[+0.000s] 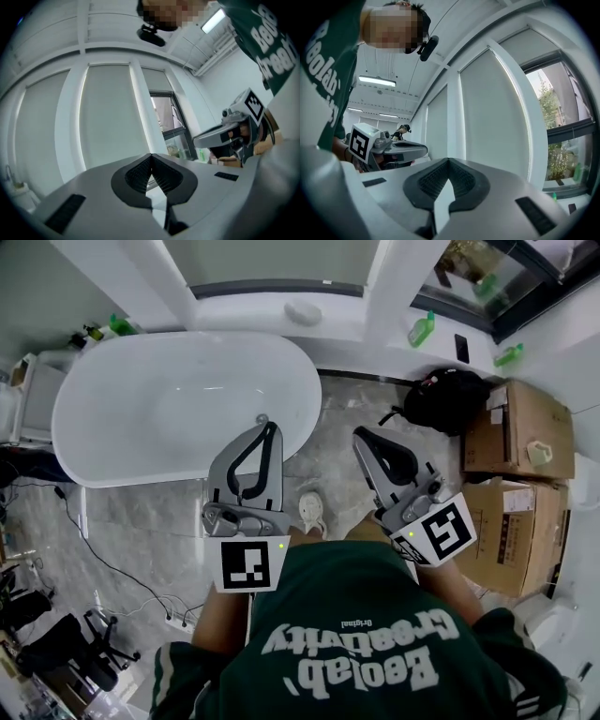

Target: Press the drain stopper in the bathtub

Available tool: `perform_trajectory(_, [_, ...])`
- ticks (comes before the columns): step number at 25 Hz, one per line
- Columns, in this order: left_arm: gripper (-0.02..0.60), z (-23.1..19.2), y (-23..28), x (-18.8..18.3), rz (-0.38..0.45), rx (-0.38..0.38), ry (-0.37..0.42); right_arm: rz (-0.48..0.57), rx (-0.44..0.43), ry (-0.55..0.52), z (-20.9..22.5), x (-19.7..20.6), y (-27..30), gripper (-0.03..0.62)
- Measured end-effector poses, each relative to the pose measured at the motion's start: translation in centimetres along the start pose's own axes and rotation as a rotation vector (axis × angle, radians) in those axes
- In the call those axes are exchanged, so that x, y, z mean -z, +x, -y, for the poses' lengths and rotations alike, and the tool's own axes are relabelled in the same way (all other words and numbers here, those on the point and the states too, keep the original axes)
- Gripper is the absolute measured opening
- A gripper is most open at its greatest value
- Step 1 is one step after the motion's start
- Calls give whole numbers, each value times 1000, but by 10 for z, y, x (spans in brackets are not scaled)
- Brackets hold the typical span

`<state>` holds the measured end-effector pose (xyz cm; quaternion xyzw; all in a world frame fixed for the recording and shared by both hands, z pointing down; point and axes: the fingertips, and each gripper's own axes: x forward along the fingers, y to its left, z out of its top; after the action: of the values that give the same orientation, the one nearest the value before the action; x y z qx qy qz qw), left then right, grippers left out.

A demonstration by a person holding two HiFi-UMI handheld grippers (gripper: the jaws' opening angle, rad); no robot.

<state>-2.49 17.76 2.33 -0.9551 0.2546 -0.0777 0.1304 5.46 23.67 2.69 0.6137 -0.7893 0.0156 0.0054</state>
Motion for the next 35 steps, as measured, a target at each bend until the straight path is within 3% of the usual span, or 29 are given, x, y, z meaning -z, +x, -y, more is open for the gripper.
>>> perform_trajectory(2, [5,-4,6,-1,16,-6,83,-14,7,-1,4,4,5,12])
perform_trajectory(4, [5,-7,9,-1,23,-1,105,-20,5,1,5,6,11,12])
perform_trajectory(8, [5,-15,10,6,16,-14,65,-39,-9,-5,5,10,22,12])
perform_trajectory(23, [5,-58,13,20,-6,-104,34,-48,-111,-16,-3,11,77,12])
perform_trajectory(35, [5,-88,60,42,-75,-231,2,-51,-274,16,32,29,142,12])
